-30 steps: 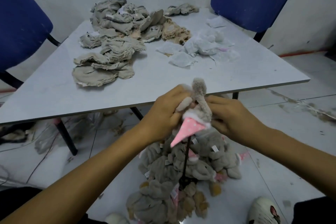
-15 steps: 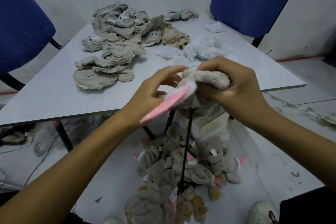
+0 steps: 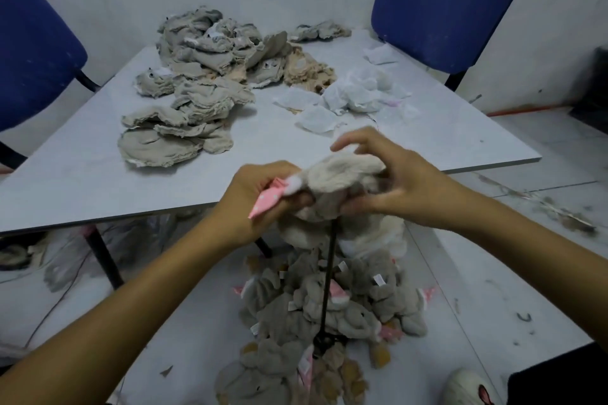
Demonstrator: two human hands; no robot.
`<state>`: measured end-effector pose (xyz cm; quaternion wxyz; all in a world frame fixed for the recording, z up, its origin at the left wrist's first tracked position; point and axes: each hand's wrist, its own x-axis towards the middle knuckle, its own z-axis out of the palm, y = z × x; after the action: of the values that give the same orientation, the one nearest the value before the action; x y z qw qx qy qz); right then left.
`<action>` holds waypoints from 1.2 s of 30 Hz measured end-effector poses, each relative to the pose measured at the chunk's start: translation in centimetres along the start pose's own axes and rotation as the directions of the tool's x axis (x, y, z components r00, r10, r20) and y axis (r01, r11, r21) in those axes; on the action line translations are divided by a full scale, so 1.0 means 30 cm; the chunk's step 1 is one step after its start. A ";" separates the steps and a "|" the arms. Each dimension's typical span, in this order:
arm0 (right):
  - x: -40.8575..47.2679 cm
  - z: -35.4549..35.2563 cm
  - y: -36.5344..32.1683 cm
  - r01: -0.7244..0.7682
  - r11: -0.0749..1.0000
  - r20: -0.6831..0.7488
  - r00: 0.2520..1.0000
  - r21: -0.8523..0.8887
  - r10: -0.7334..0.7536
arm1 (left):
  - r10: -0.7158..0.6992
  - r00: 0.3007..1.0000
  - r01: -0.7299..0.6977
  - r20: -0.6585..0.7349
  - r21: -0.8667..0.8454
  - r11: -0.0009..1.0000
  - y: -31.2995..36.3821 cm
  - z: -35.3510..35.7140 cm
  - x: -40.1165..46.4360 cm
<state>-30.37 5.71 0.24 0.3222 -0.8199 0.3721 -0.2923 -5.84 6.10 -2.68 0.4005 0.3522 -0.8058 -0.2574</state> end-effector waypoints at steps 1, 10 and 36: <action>-0.012 -0.001 0.019 -0.038 0.999 0.039 0.999 0.004 0.038 | -0.031 0.998 0.032 0.059 -0.002 1.000 0.003 -0.011 0.002; -0.018 -0.025 -0.007 0.124 0.984 -0.252 0.964 0.130 -0.088 | -0.197 0.865 0.180 0.462 0.081 0.980 0.193 -0.146 0.164; -0.031 0.032 0.022 -0.085 0.995 0.032 0.996 -0.046 0.086 | -0.247 0.848 0.085 0.470 0.339 0.937 0.053 -0.079 0.099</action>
<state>-30.47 6.43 -1.08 0.3223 -0.8151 0.4078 -0.2558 -5.73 4.48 1.11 0.0920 0.3989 -0.8782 -0.2471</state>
